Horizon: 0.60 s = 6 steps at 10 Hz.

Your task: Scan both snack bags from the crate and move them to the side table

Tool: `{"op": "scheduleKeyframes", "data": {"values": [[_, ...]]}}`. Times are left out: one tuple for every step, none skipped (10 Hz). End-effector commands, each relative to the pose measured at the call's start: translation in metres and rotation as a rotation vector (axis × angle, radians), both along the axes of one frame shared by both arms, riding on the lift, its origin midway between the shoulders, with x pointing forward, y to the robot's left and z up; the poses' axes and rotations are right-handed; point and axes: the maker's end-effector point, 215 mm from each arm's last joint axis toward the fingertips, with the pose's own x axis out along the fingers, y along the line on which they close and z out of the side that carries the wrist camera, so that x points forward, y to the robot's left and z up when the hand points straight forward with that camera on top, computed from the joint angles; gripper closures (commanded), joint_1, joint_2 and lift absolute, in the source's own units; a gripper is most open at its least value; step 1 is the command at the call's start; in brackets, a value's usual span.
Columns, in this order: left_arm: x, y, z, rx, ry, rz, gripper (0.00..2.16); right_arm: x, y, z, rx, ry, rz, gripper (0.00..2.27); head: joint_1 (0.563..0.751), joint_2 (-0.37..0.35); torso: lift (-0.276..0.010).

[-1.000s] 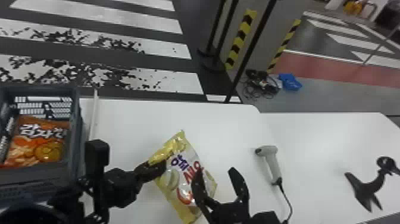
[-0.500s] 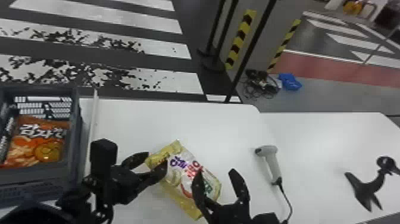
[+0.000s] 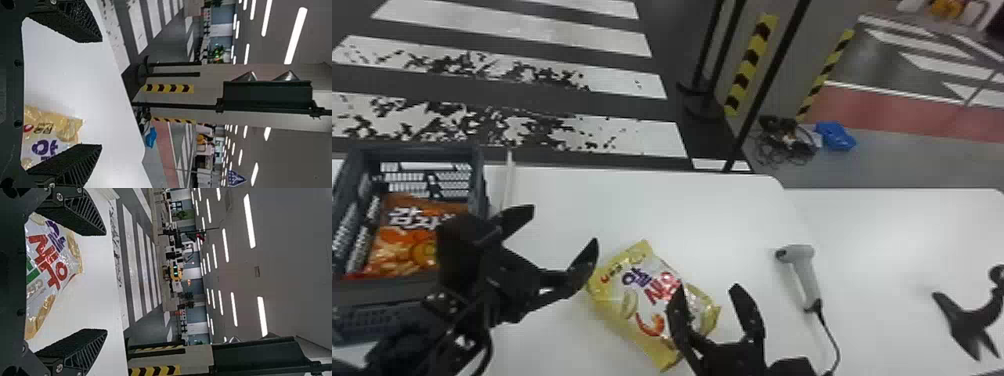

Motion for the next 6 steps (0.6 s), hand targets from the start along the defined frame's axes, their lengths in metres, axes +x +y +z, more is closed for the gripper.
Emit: {"op": "scheduleKeyframes", "data": {"values": [[-0.019, 0.033, 0.048, 0.046, -0.164, 0.071, 0.03, 0.002, -0.004, -0.001, 0.006, 0.006, -0.006, 0.1, 0.695, -0.279, -0.099], [-0.03, 0.057, 0.063, 0.039, -0.206, 0.114, 0.03, 0.008, -0.004, -0.002, 0.009, 0.018, -0.003, 0.09, 0.695, -0.252, -0.099], [-0.041, 0.079, 0.075, 0.036, -0.253, 0.139, 0.03, 0.012, -0.005, -0.005, 0.044, 0.036, 0.005, 0.09, 0.695, -0.225, -0.099], [-0.049, 0.102, 0.078, 0.028, -0.276, 0.175, 0.03, 0.018, -0.006, -0.011, 0.064, 0.075, 0.021, 0.09, 0.695, -0.209, -0.099], [-0.056, 0.124, 0.08, 0.006, -0.287, 0.212, 0.03, 0.023, -0.003, -0.009, 0.08, 0.094, 0.043, 0.09, 0.695, -0.178, -0.099], [-0.064, 0.142, 0.085, -0.028, -0.302, 0.241, 0.03, 0.027, -0.008, -0.012, 0.122, 0.132, 0.037, 0.09, 0.695, -0.146, -0.099]]}}
